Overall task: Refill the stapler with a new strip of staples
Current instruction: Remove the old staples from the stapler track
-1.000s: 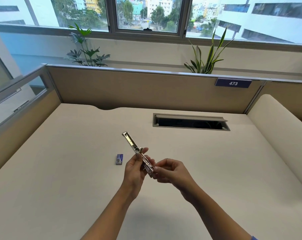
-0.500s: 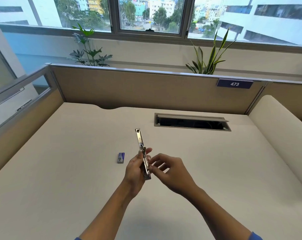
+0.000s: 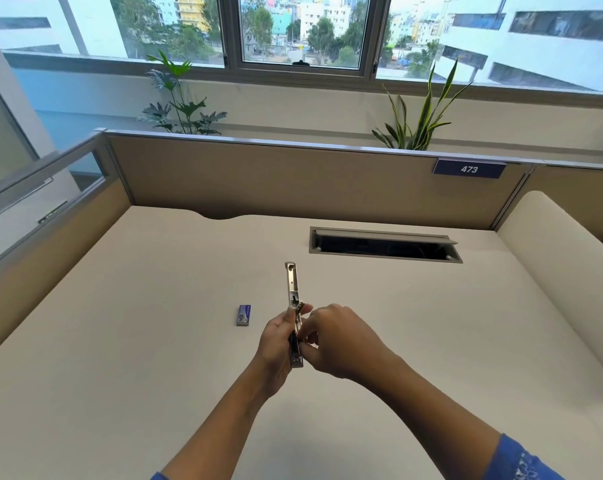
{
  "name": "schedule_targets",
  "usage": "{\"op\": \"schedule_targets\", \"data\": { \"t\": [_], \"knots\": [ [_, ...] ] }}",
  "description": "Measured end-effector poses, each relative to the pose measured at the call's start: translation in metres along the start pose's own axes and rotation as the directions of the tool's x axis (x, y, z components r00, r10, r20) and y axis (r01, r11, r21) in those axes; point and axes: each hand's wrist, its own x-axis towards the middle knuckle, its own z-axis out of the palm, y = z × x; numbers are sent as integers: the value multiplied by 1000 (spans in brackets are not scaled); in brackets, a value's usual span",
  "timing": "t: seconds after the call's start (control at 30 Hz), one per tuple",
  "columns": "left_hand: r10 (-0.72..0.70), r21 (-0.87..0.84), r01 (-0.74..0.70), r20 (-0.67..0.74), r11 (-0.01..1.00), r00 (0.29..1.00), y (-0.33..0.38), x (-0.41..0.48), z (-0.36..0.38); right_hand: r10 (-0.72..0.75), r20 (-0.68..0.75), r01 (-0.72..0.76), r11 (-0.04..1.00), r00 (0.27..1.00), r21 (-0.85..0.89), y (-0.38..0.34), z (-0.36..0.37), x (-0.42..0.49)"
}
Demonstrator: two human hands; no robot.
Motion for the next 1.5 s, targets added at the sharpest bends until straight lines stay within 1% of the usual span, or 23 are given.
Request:
{"op": "schedule_targets", "data": {
  "t": [0.23,0.4,0.63,0.73,0.83,0.97,1.03,1.2,1.37,1.43,1.5],
  "knots": [
    [-12,18,12,-27,1000,1000,-2,-2,1,-7,42,5,999,999,38,4,-6,-3],
    [-30,59,30,0,998,1000,-3,-5,7,0,103,-1,1000,995,6,8,-12,1],
    [-30,43,29,19,999,999,-5,-5,12,20,198,-14,999,980,-31,16,-13,4],
    [-36,32,36,20,999,999,-5,-6,13,8,210,-12,1000,978,17,20,-10,3],
    [-42,10,42,30,999,999,-4,-7,14,4,185,-16,998,983,65,24,-6,2],
    [-48,-11,48,27,999,998,-3,-6,13,-78,132,69,995,988,72,28,-2,0],
    [-61,-10,61,27,998,998,-2,-5,12,-113,126,100,989,986,108,30,-3,-1],
    [-95,66,94,16,993,995,-2,-3,10,-108,155,65,964,982,258,35,-2,-1],
    [-102,68,101,2,993,995,-6,1,9,-137,134,90,946,981,312,40,8,2],
    [-104,64,104,5,993,995,-7,2,9,-124,144,70,941,982,332,44,13,1],
    [-112,57,111,5,992,994,-8,2,8,-100,160,45,947,982,317,47,17,0]
  ]
}}
